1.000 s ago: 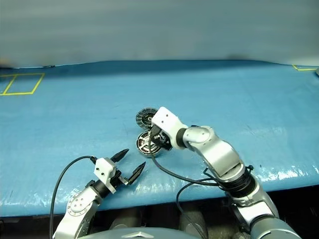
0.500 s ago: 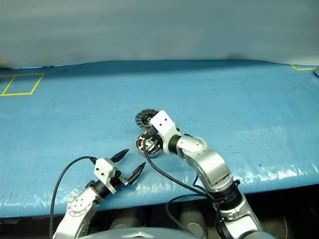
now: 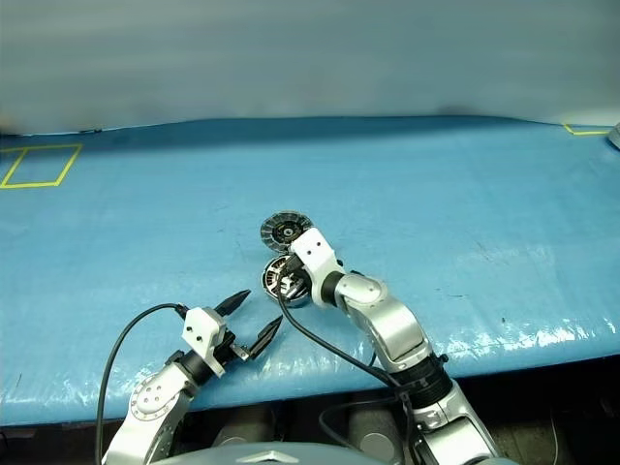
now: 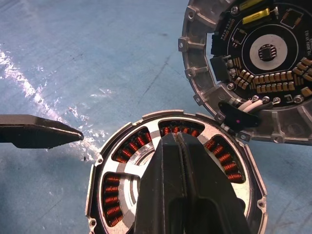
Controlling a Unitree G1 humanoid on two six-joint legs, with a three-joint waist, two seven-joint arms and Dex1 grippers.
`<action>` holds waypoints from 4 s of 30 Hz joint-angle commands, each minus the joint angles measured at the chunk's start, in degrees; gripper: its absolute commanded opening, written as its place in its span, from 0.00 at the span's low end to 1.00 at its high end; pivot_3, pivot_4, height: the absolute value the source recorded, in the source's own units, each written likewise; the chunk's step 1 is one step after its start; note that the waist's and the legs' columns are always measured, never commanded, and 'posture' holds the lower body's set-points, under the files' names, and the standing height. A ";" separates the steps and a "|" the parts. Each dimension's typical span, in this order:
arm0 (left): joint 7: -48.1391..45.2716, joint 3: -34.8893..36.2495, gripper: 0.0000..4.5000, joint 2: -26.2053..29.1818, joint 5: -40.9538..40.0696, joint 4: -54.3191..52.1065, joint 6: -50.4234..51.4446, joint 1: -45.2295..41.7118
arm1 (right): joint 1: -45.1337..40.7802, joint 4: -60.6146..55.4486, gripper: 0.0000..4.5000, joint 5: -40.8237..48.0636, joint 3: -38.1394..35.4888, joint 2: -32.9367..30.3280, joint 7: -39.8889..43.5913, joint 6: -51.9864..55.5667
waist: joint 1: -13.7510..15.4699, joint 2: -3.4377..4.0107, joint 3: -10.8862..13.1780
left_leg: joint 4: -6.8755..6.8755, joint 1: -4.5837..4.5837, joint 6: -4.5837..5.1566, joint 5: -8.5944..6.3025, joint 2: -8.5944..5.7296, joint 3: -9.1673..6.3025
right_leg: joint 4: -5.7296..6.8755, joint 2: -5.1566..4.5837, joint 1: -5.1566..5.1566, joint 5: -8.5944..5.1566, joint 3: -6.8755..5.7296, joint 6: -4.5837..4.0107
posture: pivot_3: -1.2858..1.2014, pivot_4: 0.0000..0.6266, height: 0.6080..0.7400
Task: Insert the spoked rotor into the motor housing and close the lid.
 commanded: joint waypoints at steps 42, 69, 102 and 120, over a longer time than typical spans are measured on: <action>0.12 0.77 1.00 -0.41 0.19 1.10 -3.73 0.17 | -13.32 -7.93 0.01 -2.55 -0.57 -26.78 11.09 11.12 | 0.05 -0.01 0.16 | 0.04 -0.11 0.02 -0.01 0.00 0.02 | -0.05 -0.04 -0.04 -0.05 -0.04 -0.05 | 0.52 0.24 1.00; -0.29 -0.08 1.00 -0.21 0.10 1.47 -2.83 0.20 | -26.63 29.26 0.01 11.39 -8.15 -7.86 41.49 -1.16 | -0.05 0.03 0.39 | -0.06 -0.13 0.08 -0.05 -0.02 0.09 | -0.04 -0.04 -0.13 0.33 0.07 -0.11 | 0.52 0.24 1.00; -1.58 -0.70 1.00 0.38 -0.15 1.33 -1.34 0.55 | 0.61 -15.92 0.66 -3.74 1.62 0.27 -2.28 7.75 | 0.34 0.01 0.36 | 0.06 -0.01 -0.01 -0.01 -0.02 0.04 | -0.02 -0.05 -0.11 0.01 0.03 -0.01 | 0.52 0.24 1.00; -1.33 -0.08 1.00 0.58 -0.10 1.45 -1.63 0.44 | 2.00 -6.79 0.99 -7.43 4.19 -0.92 -2.69 0.39 | 0.08 0.01 0.36 | 0.04 -0.02 0.00 -0.01 -0.01 0.05 | -0.01 -0.03 -0.03 0.03 0.03 0.01 | 0.52 0.24 1.00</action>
